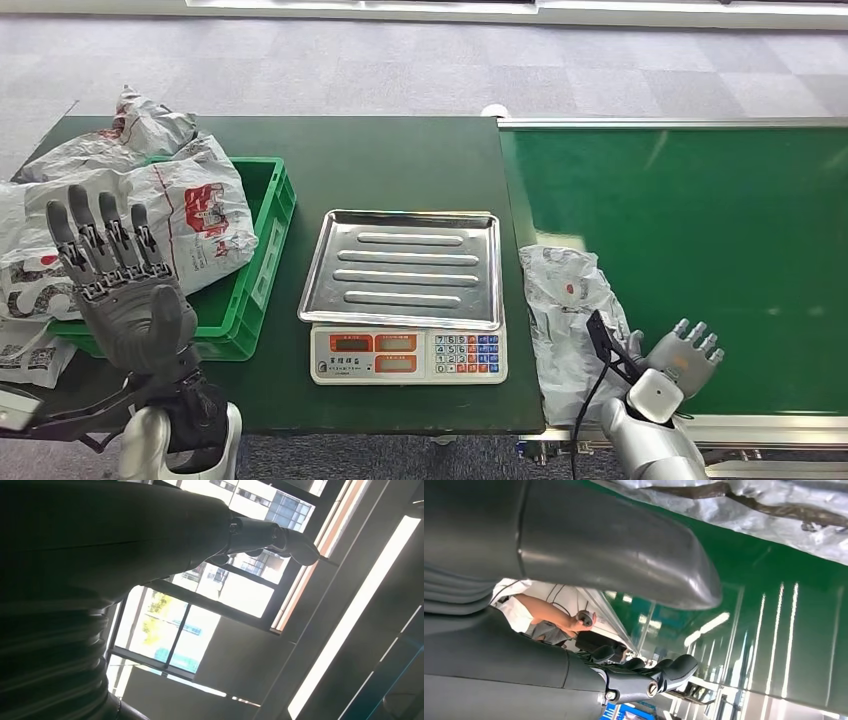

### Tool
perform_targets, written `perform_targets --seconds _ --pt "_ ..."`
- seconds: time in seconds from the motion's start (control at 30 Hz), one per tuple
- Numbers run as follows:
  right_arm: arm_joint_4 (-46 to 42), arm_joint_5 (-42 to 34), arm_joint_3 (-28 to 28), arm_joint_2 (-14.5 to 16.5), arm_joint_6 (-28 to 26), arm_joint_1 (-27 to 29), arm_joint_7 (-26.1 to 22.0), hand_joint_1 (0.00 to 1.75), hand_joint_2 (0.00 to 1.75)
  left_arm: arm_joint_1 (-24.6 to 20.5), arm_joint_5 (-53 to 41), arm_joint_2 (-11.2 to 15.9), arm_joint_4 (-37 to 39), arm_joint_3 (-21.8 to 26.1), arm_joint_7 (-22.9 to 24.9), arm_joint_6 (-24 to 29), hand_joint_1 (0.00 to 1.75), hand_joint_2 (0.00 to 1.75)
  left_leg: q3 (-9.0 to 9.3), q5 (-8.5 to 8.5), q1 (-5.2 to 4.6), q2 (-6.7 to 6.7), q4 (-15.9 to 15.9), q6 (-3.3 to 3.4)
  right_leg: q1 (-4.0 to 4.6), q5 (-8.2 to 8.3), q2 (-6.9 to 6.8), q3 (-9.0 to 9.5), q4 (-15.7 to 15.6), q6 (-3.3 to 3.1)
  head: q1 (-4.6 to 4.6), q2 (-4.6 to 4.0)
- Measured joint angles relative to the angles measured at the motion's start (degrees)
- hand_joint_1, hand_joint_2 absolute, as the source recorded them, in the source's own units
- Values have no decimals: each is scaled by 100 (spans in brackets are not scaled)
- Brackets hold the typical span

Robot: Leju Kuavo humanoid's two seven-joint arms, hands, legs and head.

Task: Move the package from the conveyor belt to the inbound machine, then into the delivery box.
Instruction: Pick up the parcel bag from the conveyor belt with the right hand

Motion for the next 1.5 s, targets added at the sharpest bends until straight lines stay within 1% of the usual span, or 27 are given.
perform_targets --seconds 0.1,0.13,0.17,0.2,0.23,0.33,0.37,0.4,0.43,0.63,0.87,1.0,1.1,1.23,1.4,1.5 --pt "39 -8 0 -6 -2 -3 -29 0 0 2 5 0 -16 -3 0 1 0 175 0 0 0 0 0 0 0 0 0 0 0 0 0 0" --pt "53 -48 -4 -7 10 -6 -129 0 0 3 5 0 -22 -4 0 3 0 175 -1 0 0 0 0 0 1 0 0 0 0 0 -1 0" --pt "68 -163 -22 -4 51 -17 -352 0 0 5 5 0 -25 -4 -3 8 0 175 -1 0 0 0 0 0 1 0 -1 0 0 0 -1 0" --pt "89 -417 -76 10 160 -39 -782 0 0 7 5 1 -27 -5 -17 19 0 175 -2 0 1 0 -1 0 1 0 0 -1 1 0 -1 0" --pt "114 -814 -175 34 366 -70 -1443 0 0 9 4 3 -26 -6 -48 31 0 175 -2 0 1 1 -1 0 1 0 0 -2 1 0 -1 0" --pt "187 -2127 -614 129 1345 -166 -3981 0 0 8 1 8 14 -8 -204 52 0 175 0 0 1 4 -1 0 1 0 2 -5 1 0 -1 0" --pt "207 -2367 -730 160 1604 -184 -4602 0 0 3 1 9 44 -8 -244 45 0 175 0 1 1 4 -1 -1 1 0 2 -5 1 0 -1 0" --pt "226 -2523 -817 189 1779 -197 -4996 0 0 -3 1 10 81 -8 -275 33 0 175 1 1 1 4 -1 -1 2 0 3 -5 1 0 -1 0" --pt "242 -2619 -882 213 1869 -206 -5181 0 0 -9 1 11 118 -9 -293 19 0 175 1 1 1 3 0 -1 2 0 2 -4 1 0 -1 0" --pt "305 -2803 -1097 258 1980 -216 -5230 0 0 -39 1 11 249 -10 -325 -6 0 175 0 1 1 6 0 -1 0 0 4 -5 2 0 -1 0" --pt "352 -2917 -1123 273 2207 -239 -5315 0 0 -53 -1 11 317 -10 -326 -15 0 175 2 1 1 7 0 -1 1 0 4 -5 1 0 -1 0" --pt "388 -2914 -1123 284 2350 -267 -5347 0 175 -55 -1 11 321 -10 -326 -18 0 175 5 1 1 9 0 0 2 2 5 -1 1 0 -1 0" --pt "409 -2912 -1114 294 2453 -299 -5364 0 175 -55 -2 11 321 -10 -326 -23 0 175 9 2 1 11 0 1 1 3 6 3 1 1 -1 0" --pt "451 -3013 -1093 299 2638 -343 -5502 0 175 -54 -26 11 321 -10 -339 -45 0 175 10 3 1 15 0 2 1 8 8 4 1 2 -1 0" --pt "488 -3071 -1083 301 2713 -371 -5586 0 175 -54 -45 11 321 -10 -341 -79 0 175 12 3 1 19 0 2 1 10 12 3 1 1 -1 0" --pt "506 -3166 -1069 302 2901 -376 -5808 0 175 -55 -53 11 321 -10 -342 -101 0 175 12 3 2 22 0 2 2 10 15 2 1 1 -1 0"
